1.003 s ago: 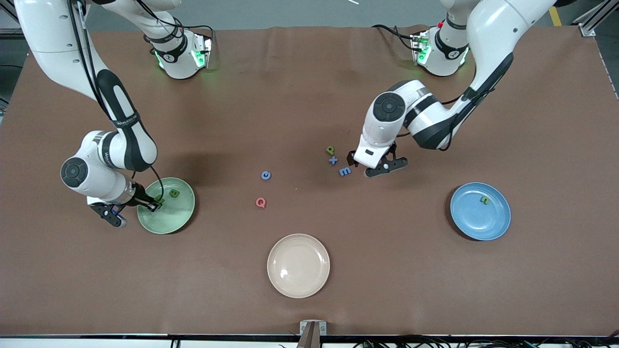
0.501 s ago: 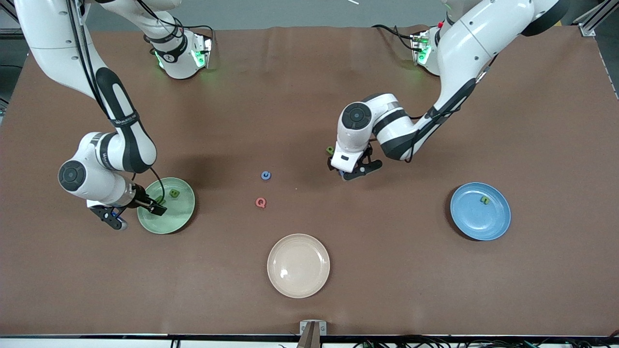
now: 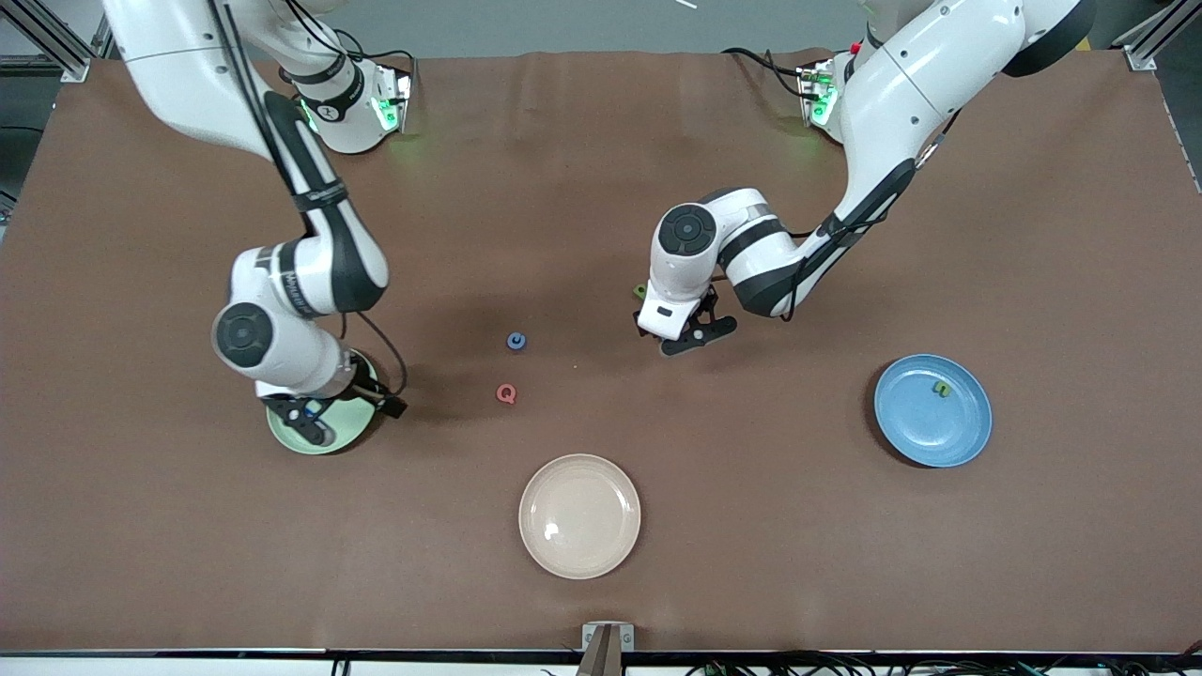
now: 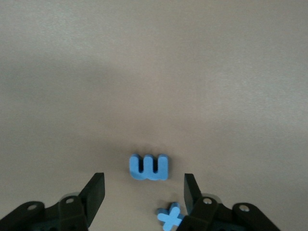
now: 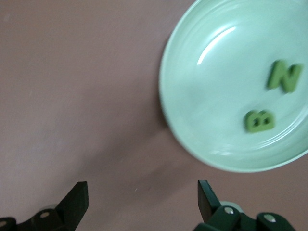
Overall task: Sort upper and lower case letters into plates
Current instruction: 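Grasp the blue m with the left gripper while the right gripper grasps Q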
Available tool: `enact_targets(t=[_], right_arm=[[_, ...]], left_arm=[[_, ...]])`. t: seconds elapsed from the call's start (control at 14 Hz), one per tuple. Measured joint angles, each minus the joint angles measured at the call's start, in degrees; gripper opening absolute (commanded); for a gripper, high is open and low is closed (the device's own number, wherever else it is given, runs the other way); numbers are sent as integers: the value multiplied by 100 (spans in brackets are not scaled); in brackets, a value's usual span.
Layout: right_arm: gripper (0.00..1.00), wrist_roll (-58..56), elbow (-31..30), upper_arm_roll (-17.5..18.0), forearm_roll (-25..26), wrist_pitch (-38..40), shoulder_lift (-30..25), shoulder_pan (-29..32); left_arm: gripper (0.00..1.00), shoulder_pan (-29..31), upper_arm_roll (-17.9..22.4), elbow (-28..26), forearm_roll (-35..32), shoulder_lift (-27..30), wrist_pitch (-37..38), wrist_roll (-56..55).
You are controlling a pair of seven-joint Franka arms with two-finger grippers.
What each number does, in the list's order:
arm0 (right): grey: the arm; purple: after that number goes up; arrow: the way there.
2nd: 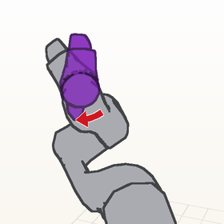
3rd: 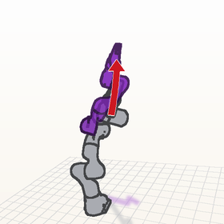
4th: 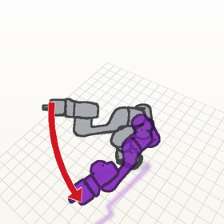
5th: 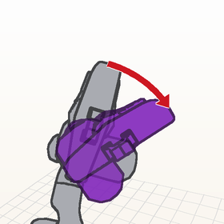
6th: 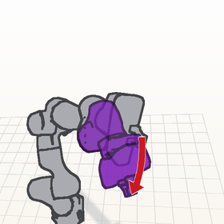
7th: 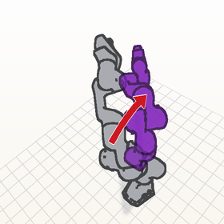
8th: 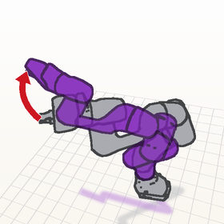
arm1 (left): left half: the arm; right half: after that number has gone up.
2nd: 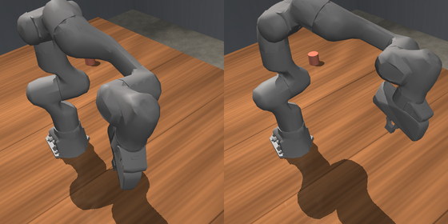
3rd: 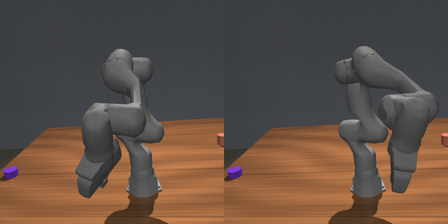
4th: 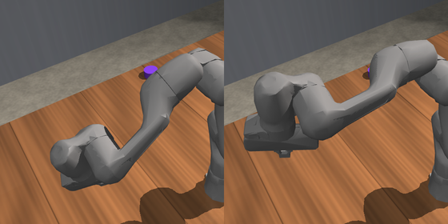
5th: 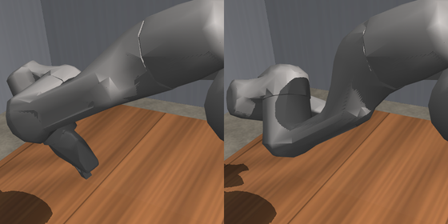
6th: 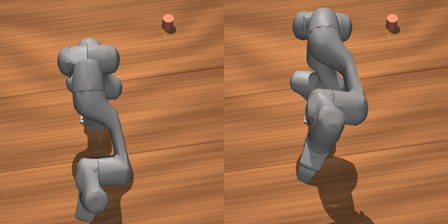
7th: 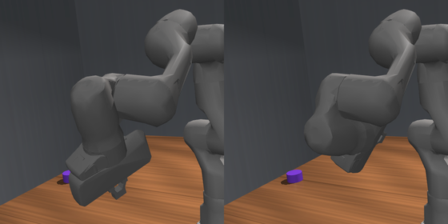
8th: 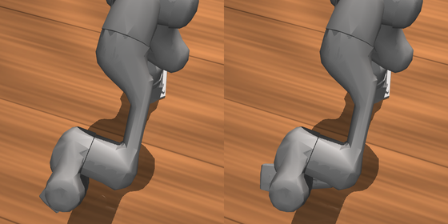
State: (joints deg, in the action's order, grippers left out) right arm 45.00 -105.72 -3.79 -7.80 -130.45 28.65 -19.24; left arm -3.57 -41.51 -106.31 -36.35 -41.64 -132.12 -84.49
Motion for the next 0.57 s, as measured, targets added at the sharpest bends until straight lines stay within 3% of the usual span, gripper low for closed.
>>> enact_targets(t=[0.57], right_arm=[[98,-401,752,1,200,-531,859,-1148]], left_arm=[[74,-33,162,104,-518,-337,-33,-1]])
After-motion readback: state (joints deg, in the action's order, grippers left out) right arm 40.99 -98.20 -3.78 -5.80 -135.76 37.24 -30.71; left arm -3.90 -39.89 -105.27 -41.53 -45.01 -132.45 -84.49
